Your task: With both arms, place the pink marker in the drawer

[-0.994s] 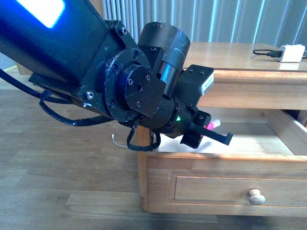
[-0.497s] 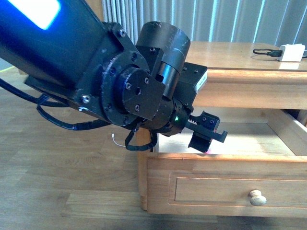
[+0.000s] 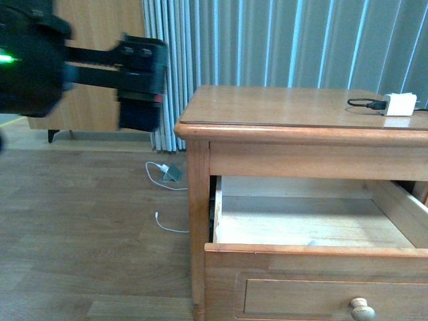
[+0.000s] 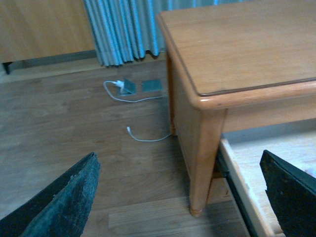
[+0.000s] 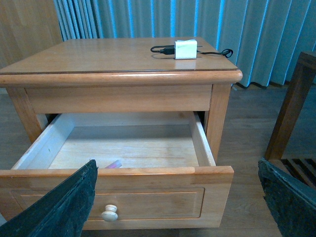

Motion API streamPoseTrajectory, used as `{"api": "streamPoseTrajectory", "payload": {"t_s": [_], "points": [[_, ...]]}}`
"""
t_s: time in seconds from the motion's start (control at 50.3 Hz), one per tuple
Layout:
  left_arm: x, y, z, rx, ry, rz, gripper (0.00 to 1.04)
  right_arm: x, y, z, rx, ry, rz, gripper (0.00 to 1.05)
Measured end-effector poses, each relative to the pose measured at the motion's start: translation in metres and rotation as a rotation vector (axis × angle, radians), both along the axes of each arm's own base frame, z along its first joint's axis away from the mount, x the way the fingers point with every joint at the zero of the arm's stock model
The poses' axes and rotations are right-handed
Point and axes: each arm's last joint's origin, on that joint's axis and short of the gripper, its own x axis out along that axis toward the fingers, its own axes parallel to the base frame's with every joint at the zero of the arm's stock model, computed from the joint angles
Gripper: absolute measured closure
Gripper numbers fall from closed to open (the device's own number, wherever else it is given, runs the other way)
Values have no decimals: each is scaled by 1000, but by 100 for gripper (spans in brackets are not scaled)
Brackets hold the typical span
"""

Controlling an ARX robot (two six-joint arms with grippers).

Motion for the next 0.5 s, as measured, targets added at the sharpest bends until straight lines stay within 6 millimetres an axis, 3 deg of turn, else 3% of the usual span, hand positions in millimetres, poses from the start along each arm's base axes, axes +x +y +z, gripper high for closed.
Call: {"api": "streamPoseTrajectory", "payload": {"t_s": [0.119, 0.358, 0.497], "points": [[-43, 36, -7, -43, -20, 116, 6, 0, 0, 0, 0, 0, 0, 8], [-119, 64, -39, -132, 11, 230, 6, 0, 0, 0, 0, 0, 0, 8], [-136, 75, -51, -229, -34, 305, 6, 0, 0, 0, 0, 0, 0, 8]]}}
